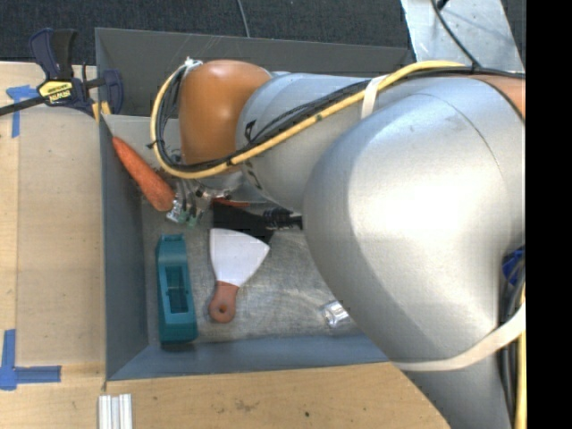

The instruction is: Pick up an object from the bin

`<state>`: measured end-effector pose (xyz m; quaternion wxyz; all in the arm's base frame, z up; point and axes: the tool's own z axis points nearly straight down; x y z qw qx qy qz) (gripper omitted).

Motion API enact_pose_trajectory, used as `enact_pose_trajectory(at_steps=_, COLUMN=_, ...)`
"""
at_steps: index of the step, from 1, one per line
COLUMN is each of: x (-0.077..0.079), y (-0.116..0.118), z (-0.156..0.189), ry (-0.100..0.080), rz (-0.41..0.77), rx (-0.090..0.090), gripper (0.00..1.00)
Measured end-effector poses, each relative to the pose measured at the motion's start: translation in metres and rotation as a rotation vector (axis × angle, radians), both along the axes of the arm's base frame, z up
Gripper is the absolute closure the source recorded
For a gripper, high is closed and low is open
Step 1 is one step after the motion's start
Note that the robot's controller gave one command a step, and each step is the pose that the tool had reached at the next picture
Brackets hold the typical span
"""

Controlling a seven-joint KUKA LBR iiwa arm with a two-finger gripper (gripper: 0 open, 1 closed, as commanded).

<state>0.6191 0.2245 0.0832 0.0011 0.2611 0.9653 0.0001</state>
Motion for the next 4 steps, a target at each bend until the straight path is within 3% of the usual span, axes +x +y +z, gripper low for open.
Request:
enact_pose_trajectory(at_steps=2, x=-0.001, y=-0.001, z=0.03, ry=0.008, rz=0.0, rx=-0.002, gripper=1.0)
enact_pose_trajectory(at_steps=4, x=0.0, y=-0.001, z=0.076, ry=0.003, rz=0.001, rx=0.0, gripper=1.0)
